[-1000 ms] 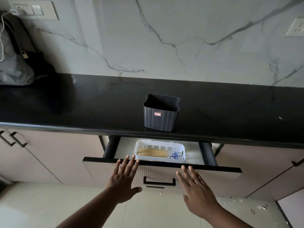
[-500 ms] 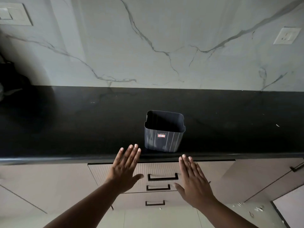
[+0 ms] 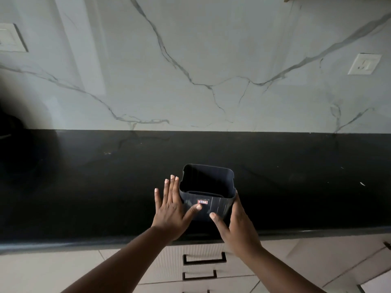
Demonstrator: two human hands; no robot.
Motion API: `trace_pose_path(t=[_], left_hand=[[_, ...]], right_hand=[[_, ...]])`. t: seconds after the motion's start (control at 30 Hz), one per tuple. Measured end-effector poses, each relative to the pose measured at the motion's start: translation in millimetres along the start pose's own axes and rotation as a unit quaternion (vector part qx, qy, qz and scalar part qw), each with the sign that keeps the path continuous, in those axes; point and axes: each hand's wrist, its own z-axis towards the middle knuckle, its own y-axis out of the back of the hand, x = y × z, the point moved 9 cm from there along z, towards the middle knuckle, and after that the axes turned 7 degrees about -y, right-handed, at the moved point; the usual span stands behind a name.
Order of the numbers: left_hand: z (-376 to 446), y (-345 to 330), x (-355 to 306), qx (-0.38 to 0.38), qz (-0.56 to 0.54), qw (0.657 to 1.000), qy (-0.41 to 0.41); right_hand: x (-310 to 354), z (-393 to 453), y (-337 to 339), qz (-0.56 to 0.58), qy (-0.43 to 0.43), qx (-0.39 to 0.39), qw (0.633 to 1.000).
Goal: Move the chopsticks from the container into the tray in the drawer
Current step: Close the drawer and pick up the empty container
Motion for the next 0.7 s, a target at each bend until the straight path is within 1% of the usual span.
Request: trace_pose_path(t=[0.13,0.23,0.4,0.53,0.6,0.7], left_hand=[[32.1,-11.0,7.0,0.0,-0.009,1.0,0.011],[65.4,-16.4,13.4,0.002,-0.002,1.0,0.03],[117.3,-20.1,27.5,0.014,0.002,0.998,0.067],[142.4,-21.6,37.5,0.022,-0.002,0.996,0.087],[148.6,-19.9,42.4,0.02,-0.007,0.996,0.09],[151.6,-12.8,45.5,0.015,-0.007,0.997,0.073]], right_hand=[[-13.4,41.3,-8.1,0.061,-0.011,0.028,0.998],[-21.3,85.0,-12.9,0.085,-0.004,0.061,0.995],[-30.5,153.8,-19.4,0.071,0.008,0.107,0.992],[-33.2,190.7,-24.3,0.066,0.02,0.137,0.988],[-32.0,201.8,-23.6,0.071,0.035,0.14,0.987],[-29.3,214.3,-15.2,0.083,0.049,0.132,0.987]])
